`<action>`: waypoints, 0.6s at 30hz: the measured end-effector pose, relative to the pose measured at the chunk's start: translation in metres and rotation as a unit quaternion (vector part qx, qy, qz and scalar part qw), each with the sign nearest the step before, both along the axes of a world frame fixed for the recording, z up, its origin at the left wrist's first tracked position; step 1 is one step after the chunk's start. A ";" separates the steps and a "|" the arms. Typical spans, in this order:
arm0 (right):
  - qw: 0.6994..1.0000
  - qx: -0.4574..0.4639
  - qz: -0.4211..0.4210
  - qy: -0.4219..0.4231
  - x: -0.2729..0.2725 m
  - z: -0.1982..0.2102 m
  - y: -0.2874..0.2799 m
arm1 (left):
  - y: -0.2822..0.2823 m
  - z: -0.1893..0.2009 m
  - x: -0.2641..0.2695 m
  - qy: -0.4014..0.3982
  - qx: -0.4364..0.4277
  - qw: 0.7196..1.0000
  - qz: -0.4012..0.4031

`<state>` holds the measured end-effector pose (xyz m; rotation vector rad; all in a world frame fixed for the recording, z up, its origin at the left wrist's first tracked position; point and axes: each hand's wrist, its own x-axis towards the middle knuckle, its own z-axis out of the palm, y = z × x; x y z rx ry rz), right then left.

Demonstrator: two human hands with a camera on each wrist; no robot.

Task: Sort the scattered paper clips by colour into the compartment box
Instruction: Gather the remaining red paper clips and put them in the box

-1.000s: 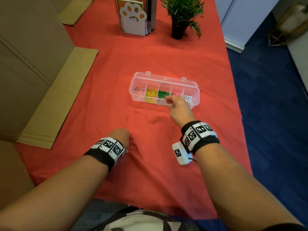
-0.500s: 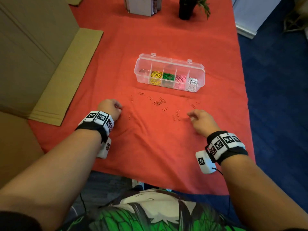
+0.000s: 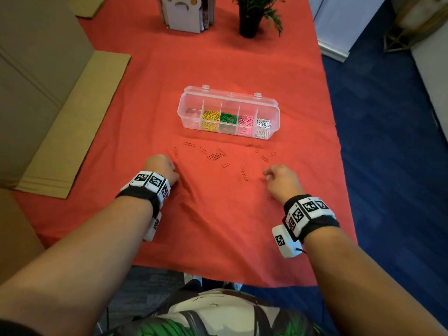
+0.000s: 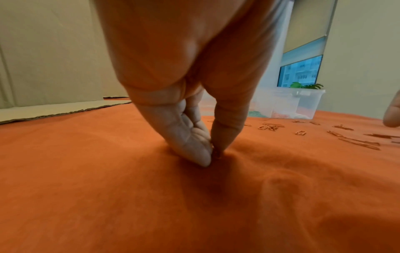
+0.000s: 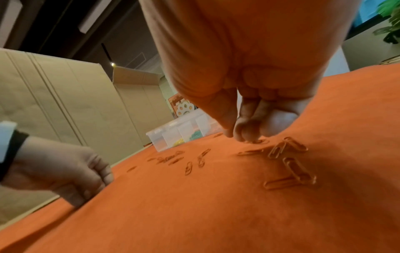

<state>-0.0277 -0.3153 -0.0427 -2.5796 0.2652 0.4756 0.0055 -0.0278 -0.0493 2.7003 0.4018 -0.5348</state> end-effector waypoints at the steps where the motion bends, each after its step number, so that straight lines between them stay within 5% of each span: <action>1: 1.000 -0.006 0.001 -0.003 0.001 -0.001 0.002 | -0.001 0.000 0.001 0.007 0.003 1.000 -0.006; 7: 0.999 -0.041 0.035 -0.004 0.013 -0.007 0.037 | -0.005 -0.005 0.006 -0.012 -0.026 0.999 0.016; 12: 0.986 -0.128 0.107 -0.023 0.013 -0.009 0.065 | -0.005 0.000 0.019 -0.033 -0.239 0.957 0.161; 18: 0.966 -0.166 0.194 -0.031 0.003 -0.013 0.070 | 0.008 -0.004 0.038 -0.026 -0.231 0.951 0.203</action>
